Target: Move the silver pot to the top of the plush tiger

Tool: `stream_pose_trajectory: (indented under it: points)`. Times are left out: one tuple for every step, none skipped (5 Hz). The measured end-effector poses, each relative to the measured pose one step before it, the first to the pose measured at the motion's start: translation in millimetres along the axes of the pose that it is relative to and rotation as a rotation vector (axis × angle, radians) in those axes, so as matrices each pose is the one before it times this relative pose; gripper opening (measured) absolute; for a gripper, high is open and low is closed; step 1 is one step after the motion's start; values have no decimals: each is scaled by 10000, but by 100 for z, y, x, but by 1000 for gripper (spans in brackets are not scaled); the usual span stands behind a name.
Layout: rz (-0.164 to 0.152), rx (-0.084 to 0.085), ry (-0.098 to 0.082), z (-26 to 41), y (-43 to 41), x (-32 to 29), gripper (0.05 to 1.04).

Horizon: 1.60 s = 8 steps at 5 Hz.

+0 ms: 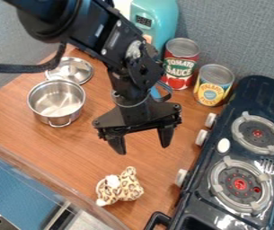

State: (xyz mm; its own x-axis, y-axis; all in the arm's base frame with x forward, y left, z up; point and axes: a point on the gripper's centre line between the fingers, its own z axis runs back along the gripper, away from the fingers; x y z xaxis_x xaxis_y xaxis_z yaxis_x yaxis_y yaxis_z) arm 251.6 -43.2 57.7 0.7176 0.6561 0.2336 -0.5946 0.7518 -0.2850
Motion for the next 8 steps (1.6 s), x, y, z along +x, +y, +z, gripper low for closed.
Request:
stream_pose_trajectory:
  points:
    - [8, 149, 156, -317, 321, -278, 1001]
    - [658, -83, -285, 1594, 1993, 2396, 1001]
    - [902, -99, -458, 1253, 2590, 2877, 1001]
    - [709, 575, -886, 561, 3300, 3059, 1001]
    - [746, 653, 36, -2356, 3309, 2256, 1001]
    - [256, 696, 23, -2370, 2072, 2393, 1001]
    - [331, 181, -16, -1887, 370, 915, 1001]
    - [512, -43, -222, -1428, 27, 210, 1001]
